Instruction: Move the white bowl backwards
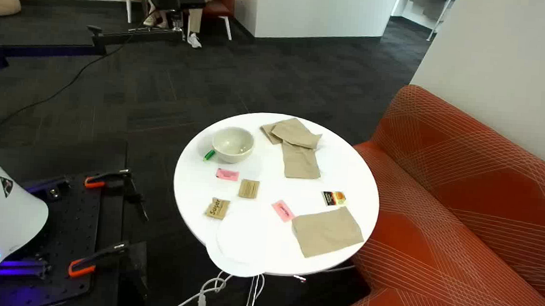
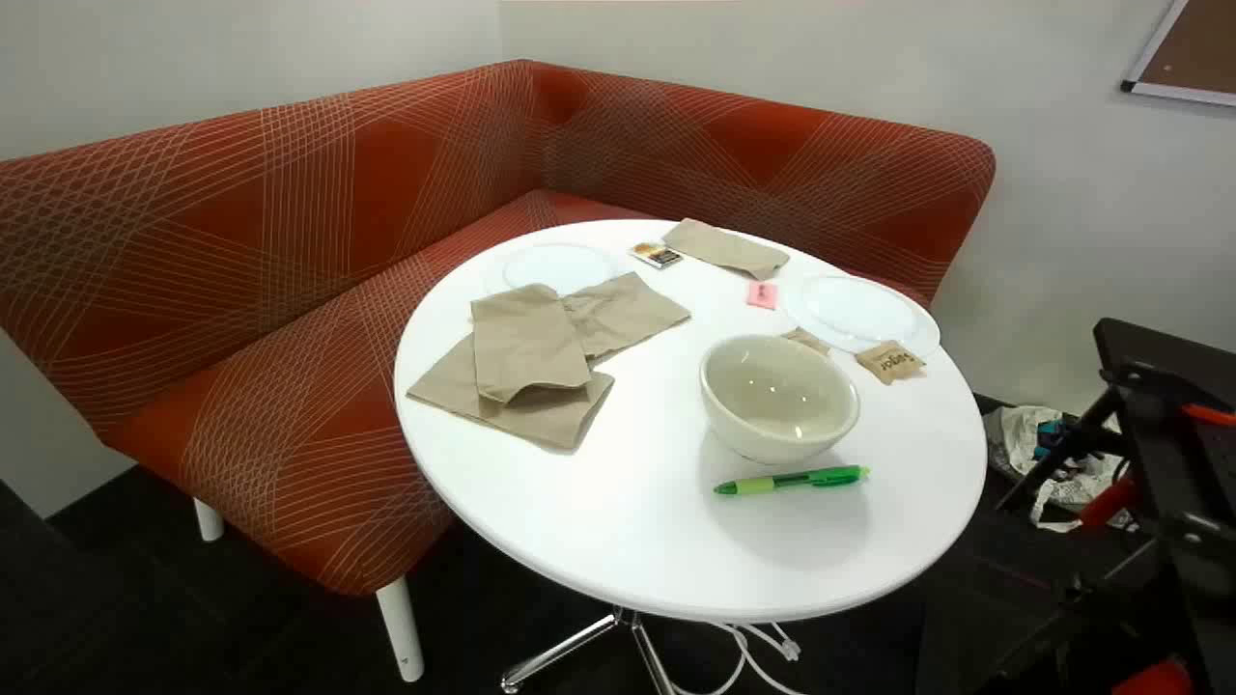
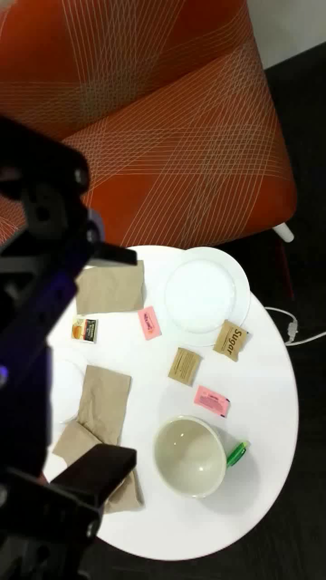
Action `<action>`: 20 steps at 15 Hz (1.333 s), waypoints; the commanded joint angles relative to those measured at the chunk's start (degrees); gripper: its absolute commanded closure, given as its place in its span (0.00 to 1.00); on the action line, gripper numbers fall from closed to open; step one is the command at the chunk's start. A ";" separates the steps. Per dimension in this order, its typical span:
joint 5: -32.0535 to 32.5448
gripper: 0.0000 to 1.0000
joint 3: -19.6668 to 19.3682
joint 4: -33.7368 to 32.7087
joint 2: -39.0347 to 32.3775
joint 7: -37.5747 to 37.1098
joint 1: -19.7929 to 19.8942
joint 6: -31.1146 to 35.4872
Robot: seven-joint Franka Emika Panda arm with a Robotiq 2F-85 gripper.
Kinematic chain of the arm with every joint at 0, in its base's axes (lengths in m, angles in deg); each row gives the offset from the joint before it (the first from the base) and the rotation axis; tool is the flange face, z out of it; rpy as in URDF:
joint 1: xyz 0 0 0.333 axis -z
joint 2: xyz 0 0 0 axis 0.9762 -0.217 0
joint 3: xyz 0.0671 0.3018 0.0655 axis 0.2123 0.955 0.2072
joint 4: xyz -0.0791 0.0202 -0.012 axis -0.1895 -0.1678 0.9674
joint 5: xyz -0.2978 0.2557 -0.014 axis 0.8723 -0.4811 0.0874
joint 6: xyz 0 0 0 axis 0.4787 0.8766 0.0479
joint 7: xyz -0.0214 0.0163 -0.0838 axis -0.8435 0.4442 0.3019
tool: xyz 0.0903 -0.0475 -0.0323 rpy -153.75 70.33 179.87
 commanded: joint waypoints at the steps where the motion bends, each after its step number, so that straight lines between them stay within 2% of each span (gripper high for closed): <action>1: 0.19 0.00 -0.29 -0.12 -0.05 -0.17 -0.40 -0.11; 13: 0.19 0.00 -0.29 -0.12 -0.05 -0.17 -0.40 -0.11; 16: -0.16 0.00 0.03 1.35 -1.56 0.75 -1.52 2.71; 20: -1.35 0.00 -0.28 5.47 -4.55 2.01 -3.58 10.80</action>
